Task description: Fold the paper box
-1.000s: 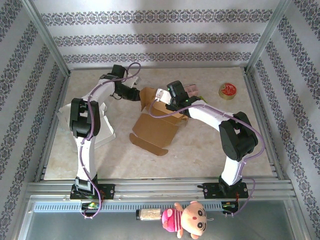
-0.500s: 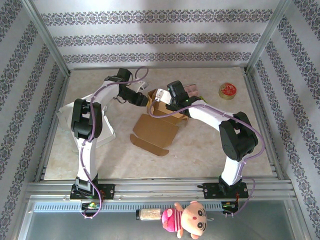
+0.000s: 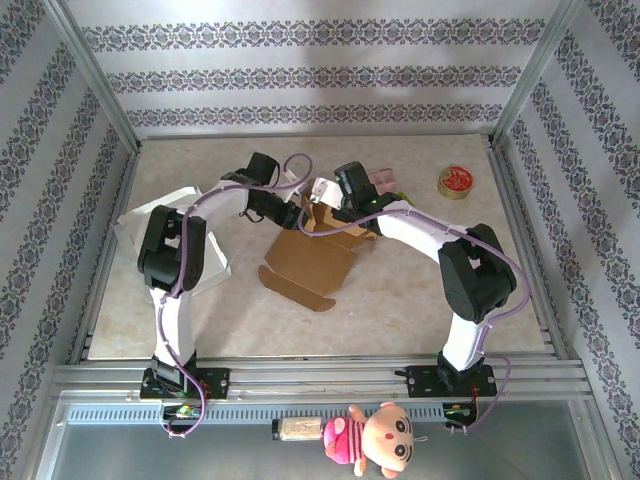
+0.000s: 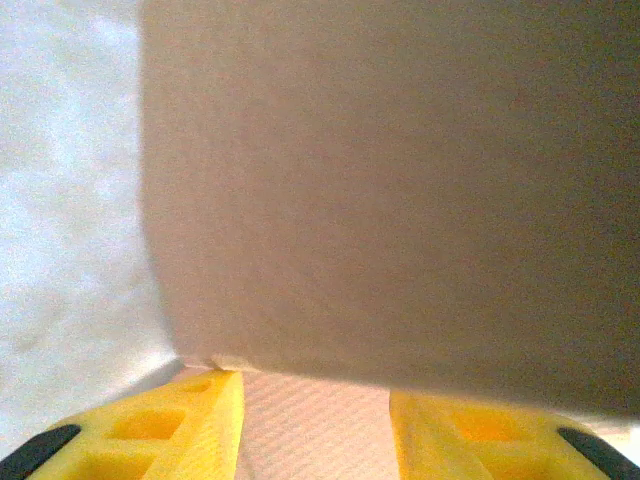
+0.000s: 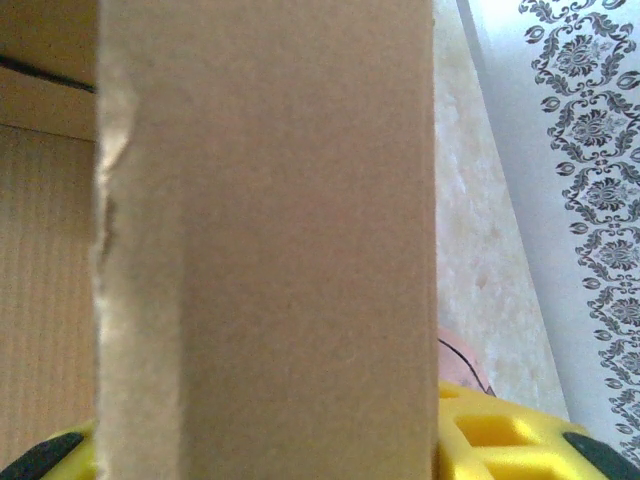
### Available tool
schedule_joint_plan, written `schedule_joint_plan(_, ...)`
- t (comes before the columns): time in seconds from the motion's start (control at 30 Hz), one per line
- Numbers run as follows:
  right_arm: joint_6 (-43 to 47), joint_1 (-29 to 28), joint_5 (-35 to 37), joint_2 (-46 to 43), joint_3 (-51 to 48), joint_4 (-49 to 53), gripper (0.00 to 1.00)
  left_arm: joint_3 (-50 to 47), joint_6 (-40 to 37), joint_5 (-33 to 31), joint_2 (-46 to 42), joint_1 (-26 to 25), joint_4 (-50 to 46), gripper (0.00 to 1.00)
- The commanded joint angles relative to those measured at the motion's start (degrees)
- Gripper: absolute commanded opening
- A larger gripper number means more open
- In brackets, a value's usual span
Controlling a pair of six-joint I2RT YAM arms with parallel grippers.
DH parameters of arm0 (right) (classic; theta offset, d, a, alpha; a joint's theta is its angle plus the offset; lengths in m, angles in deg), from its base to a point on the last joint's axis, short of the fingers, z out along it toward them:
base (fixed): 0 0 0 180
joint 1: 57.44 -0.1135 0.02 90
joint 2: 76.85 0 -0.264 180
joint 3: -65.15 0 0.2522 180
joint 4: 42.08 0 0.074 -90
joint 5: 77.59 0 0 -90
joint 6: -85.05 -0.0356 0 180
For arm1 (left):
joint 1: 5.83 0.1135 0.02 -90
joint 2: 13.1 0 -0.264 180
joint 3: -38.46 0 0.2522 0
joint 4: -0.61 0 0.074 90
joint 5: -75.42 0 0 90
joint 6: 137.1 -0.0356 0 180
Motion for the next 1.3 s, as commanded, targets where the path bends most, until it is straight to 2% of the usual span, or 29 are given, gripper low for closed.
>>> schedule_joint_plan(0.0,-0.12,-1.01,-1.12,-0.69,-1.94,2.33,0.43,-2.26,-2.40,-9.16,-4.17,-0.78,10.15,0.43)
schedule_joint_plan(0.1,-0.15,-0.92,-1.00,-0.78,-2.13,2.17,0.43,-4.40,-2.91,-9.66,-6.93,-0.78,13.45,0.43)
schedule_joint_plan(0.33,0.03,-0.92,-1.13,-0.87,-2.30,2.11,0.43,-13.74,-3.68,-5.23,-14.50,-0.70,22.70,0.45)
schedule_joint_plan(0.5,0.17,-0.92,-1.34,-0.89,-2.30,1.96,0.43,-15.72,-11.07,-2.80,-20.95,-0.41,18.20,0.50)
schedule_joint_plan(0.57,-0.01,-0.92,-1.42,-0.78,-2.30,2.00,0.43,-15.93,-13.80,-3.98,-23.41,0.11,16.90,0.50)
schedule_joint_plan(0.7,-0.10,-0.92,-1.62,-0.69,-2.38,1.94,0.43,-14.85,-16.13,-3.79,-25.53,4.19,16.33,0.51)
schedule_joint_plan(0.97,-0.10,-1.01,-2.06,-1.13,-2.39,2.08,0.43,-6.61,-20.89,-1.88,-16.31,12.23,12.88,0.56)
schedule_joint_plan(1.03,-0.16,-1.10,-2.19,-1.02,-2.31,2.11,0.43,-3.64,-23.23,-1.53,-12.81,12.53,10.60,0.57)
schedule_joint_plan(1.17,-0.03,-1.19,-1.97,-1.04,-1.95,2.29,0.43,3.55,-28.64,4.26,-5.80,12.27,3.22,0.59)
schedule_joint_plan(1.27,-0.06,-1.27,-2.02,-1.21,-1.95,2.41,0.43,6.99,-31.46,7.15,-2.37,11.76,-0.81,0.65)
